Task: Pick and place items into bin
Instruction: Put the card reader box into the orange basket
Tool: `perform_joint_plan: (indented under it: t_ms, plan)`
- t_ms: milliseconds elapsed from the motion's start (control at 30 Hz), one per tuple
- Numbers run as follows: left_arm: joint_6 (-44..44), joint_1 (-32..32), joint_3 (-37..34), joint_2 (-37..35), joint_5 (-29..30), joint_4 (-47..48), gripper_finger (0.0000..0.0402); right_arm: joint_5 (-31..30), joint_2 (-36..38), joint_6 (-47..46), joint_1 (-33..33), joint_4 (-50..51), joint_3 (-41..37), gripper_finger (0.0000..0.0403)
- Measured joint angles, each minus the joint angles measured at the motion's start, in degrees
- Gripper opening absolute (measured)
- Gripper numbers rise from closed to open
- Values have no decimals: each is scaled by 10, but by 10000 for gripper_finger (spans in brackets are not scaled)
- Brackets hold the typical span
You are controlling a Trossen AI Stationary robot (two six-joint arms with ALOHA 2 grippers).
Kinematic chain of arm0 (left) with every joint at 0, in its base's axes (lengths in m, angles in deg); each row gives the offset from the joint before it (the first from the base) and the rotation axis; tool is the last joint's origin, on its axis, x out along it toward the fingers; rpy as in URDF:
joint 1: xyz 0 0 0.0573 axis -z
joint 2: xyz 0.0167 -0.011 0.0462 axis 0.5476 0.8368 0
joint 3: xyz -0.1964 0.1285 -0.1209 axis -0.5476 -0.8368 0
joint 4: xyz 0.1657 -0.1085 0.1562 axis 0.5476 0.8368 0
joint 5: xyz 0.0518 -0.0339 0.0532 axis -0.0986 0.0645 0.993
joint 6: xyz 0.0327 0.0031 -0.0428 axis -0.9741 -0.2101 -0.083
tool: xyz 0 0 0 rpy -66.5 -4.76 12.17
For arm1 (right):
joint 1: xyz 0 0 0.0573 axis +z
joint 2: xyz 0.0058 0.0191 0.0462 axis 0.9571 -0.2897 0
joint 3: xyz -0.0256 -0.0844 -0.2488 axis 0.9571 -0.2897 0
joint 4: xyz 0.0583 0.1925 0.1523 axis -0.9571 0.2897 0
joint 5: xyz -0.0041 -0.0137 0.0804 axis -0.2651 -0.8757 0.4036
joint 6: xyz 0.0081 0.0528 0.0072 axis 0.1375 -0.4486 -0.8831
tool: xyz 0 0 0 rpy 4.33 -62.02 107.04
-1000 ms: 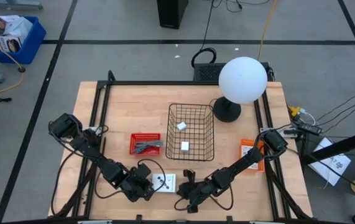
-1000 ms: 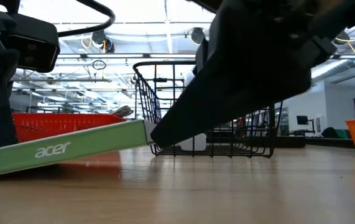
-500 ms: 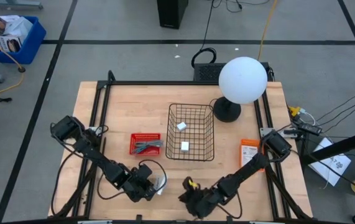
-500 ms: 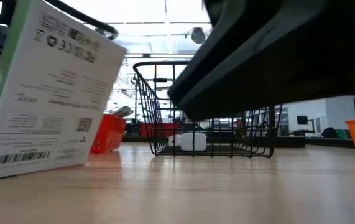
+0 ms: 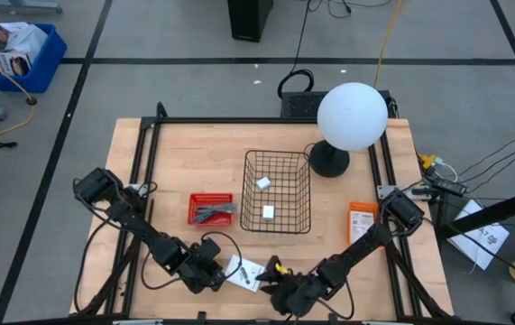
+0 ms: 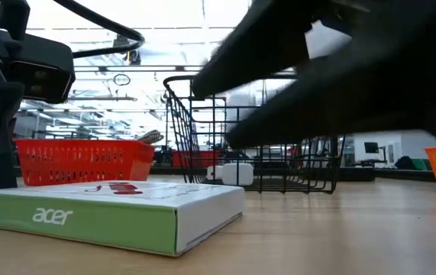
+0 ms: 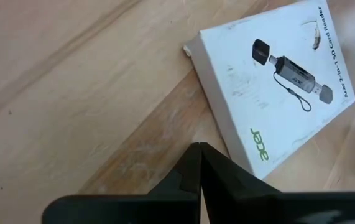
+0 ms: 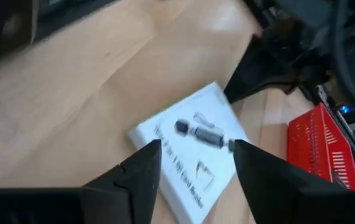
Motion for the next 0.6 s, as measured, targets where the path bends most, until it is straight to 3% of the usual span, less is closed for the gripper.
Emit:
perform_joint_plan:
  t_ms: [233,467,600]
  plan:
    - [-24,1,-1,-4,6,-12,4,11,-29,19,-1,20,0,210]
    - [-74,5,11,-32,71,-23,6,6,-43,21,-13,8,2,199]
    - [-78,-3,12,-33,38,-15,4,-11,-46,31,-19,10,3,197]
